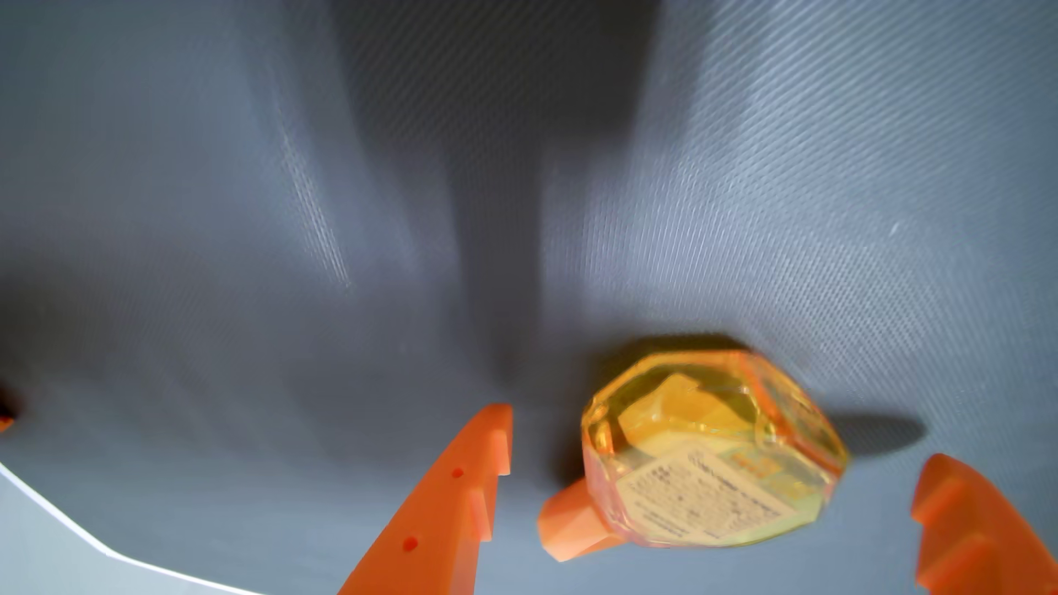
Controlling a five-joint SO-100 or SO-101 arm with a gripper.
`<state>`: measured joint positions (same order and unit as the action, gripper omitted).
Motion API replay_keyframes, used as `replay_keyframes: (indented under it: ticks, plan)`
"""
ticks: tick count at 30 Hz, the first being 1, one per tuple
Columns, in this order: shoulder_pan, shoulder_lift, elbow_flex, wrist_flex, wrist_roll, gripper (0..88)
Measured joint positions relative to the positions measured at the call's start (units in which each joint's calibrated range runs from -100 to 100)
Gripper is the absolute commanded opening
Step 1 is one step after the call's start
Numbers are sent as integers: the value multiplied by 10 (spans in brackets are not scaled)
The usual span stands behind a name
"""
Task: Grab the eyedrops
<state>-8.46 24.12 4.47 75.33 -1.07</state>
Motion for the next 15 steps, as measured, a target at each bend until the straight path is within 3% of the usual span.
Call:
replay_keyframes:
  ticks: [15]
  plan:
    - [1,2,3,-26,-1,328]
